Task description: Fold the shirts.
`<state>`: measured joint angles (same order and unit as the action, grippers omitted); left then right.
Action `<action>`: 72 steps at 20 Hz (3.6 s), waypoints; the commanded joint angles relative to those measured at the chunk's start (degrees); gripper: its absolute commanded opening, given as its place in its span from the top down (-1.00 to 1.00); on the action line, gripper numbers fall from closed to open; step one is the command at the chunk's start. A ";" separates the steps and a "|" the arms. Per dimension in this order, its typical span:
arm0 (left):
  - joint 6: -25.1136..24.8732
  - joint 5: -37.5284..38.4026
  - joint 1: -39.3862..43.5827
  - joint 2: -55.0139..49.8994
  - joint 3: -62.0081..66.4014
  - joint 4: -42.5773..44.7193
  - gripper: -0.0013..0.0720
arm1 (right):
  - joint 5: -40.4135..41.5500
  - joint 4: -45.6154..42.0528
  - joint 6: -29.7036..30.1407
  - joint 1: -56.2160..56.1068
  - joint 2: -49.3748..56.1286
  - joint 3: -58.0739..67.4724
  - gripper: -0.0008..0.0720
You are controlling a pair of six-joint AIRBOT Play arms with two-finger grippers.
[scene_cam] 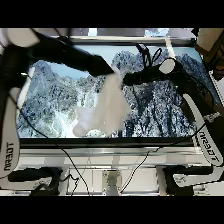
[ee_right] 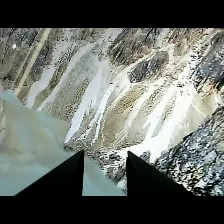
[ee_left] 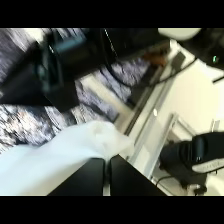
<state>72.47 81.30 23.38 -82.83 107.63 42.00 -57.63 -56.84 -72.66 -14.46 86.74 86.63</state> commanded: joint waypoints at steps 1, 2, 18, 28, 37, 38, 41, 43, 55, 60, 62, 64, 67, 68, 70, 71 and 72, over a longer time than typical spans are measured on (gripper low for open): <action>0.02 0.85 6.01 -2.36 -1.22 4.52 0.17 | 1.03 -2.78 -2.23 4.04 -0.04 0.04 0.04; 0.15 0.85 6.01 -2.47 -1.22 4.37 -0.10 | 0.83 -2.16 -2.56 6.34 -0.04 0.04 0.04; 6.67 11.15 -14.51 -7.93 -9.60 27.76 -0.39 | -14.40 2.99 3.37 11.87 -0.04 0.00 -0.26; 4.94 5.49 -14.51 -19.21 -16.39 28.28 -0.40 | -16.04 2.84 3.56 10.71 -0.04 0.00 -0.26; 5.14 2.32 -14.43 -24.79 -16.41 19.67 -0.40 | -16.09 2.89 3.54 10.60 -0.04 0.00 -0.25; 5.14 2.32 -14.43 -25.31 -16.41 19.32 -0.40 | -16.06 2.86 3.54 10.60 -0.04 0.00 -0.25; 5.14 2.05 -14.16 -26.53 -16.41 19.30 -0.32 | -16.02 2.86 3.56 10.60 -0.04 0.00 -0.25; 5.11 1.64 -13.64 -27.39 -16.41 19.32 -0.30 | -16.02 2.86 3.54 10.60 -0.04 0.00 -0.25; 1.60 -0.17 -9.35 -27.87 -1.53 11.56 0.94 | -13.68 2.84 3.58 10.60 -0.04 0.00 -0.24; 2.73 -7.56 -9.77 -22.40 21.62 15.17 0.94 | -11.45 2.82 3.78 10.60 -0.02 0.00 -0.24; 1.40 -13.51 -10.27 -14.62 18.53 15.45 0.94 | -10.10 2.84 3.74 10.60 -0.02 0.00 -0.24; -1.90 -15.10 -10.67 -6.86 15.52 19.50 0.94 | -9.53 2.82 3.76 10.60 -0.02 0.00 -0.24; -1.27 -11.28 -10.88 2.91 15.28 26.62 0.94 | -9.38 2.86 3.78 10.60 -0.02 0.00 -0.24; -1.29 -9.79 -10.88 5.31 15.28 27.58 0.94 | -8.94 2.99 3.76 10.45 -0.02 0.00 -0.24; -0.28 -8.31 -10.88 8.57 15.26 28.37 0.94 | -7.82 4.48 4.26 9.35 -0.02 0.00 -0.25; 0.00 -7.82 -10.86 9.20 15.26 28.33 0.94 | -7.91 6.40 5.51 8.37 -0.02 0.00 -0.25; 0.52 -7.17 -10.84 9.27 15.26 28.22 0.94 | -8.04 9.20 6.78 6.97 -0.02 0.00 -0.25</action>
<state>71.90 72.23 12.58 -77.36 122.93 68.25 -66.35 -52.03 -68.01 -5.48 86.72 86.65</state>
